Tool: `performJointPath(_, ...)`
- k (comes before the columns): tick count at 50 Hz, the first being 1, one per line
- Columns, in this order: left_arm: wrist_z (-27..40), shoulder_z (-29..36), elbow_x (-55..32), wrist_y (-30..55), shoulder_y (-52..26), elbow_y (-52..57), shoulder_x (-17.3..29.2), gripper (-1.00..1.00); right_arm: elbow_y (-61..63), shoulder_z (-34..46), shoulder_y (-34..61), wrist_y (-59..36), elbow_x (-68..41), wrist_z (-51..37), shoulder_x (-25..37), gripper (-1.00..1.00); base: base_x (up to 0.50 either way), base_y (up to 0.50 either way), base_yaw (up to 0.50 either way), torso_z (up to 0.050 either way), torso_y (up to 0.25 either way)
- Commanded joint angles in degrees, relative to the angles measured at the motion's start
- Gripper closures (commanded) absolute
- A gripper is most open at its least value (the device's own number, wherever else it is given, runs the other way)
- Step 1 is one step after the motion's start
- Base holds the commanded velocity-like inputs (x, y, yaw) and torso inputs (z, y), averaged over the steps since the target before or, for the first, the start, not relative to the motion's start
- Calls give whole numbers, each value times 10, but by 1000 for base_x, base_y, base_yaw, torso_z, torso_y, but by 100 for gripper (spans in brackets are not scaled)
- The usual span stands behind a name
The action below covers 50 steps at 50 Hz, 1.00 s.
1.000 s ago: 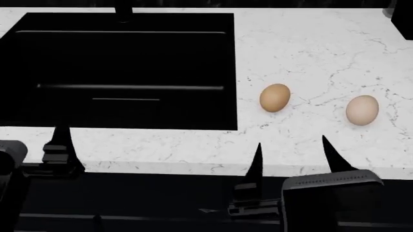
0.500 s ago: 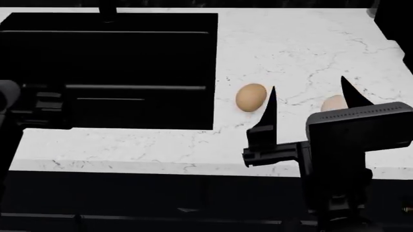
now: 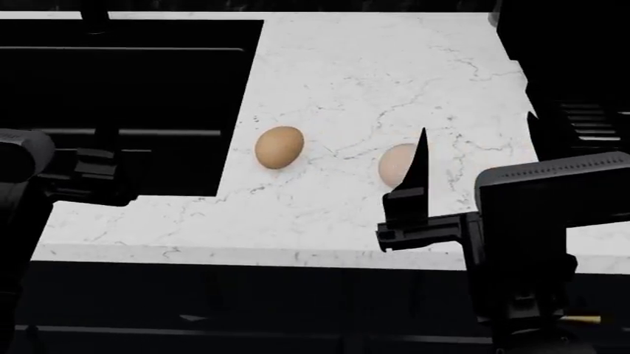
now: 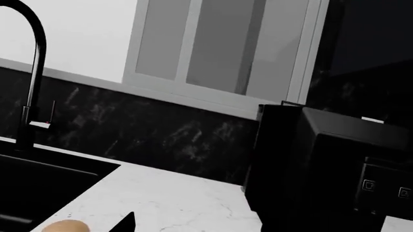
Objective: Place the eggs and milk next to the bowl.
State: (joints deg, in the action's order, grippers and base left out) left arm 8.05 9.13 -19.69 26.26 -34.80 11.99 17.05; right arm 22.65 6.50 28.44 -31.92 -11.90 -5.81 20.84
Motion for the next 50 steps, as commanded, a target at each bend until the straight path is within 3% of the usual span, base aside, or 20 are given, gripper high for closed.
performJointPath(1,-15,-9,8,-1,6,5,-7,-100,7,-8,2,-4,8,13,-8,-100,0,0,0,0,0)
performJointPath(6,-16,-7,6,-1,4,5,-7,-100,8,-5,10,-14,3,16,-8,-100,89,0,0,0,0)
performJointPath(44,-17,-4,-2,-20,9,-8,-1,-100,11,5,10,-19,-2,13,-4,-100,500,0,0,0,1)
performJointPath(50,-23,4,-1,-17,10,-17,3,-100,-2,7,11,-11,-1,11,-7,-100,1,0,0,0,2)
